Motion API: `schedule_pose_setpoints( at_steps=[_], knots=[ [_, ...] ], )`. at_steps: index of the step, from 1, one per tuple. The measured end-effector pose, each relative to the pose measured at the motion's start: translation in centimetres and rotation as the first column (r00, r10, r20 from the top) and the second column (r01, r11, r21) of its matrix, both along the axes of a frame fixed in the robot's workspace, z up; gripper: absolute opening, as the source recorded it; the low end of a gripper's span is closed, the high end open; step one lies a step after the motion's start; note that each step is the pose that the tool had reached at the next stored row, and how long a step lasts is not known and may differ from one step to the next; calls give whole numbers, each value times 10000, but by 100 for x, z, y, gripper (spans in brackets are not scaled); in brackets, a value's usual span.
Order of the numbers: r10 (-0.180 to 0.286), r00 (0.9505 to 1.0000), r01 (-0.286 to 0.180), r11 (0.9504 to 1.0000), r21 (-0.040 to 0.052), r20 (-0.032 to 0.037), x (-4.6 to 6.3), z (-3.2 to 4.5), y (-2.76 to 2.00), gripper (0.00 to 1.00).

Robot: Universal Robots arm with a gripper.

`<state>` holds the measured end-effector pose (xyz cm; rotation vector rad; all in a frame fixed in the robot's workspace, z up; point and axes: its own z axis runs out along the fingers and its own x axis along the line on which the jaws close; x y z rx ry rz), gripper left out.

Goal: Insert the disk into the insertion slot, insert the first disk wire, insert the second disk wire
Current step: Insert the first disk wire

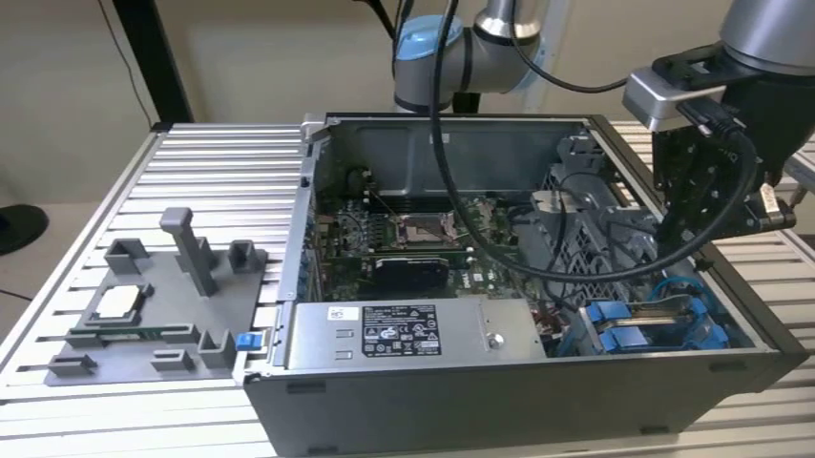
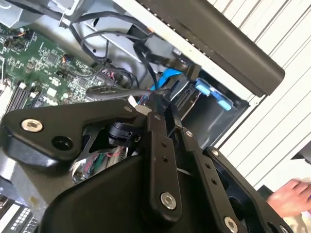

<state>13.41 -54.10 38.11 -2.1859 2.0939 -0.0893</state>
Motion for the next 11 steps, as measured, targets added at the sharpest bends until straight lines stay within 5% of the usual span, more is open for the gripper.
schedule_pose_setpoints(
  at_steps=[11],
  knots=[
    [0, 9996, 0, 10000, 0, -276, 154, -70, -149, 0]
  ],
)
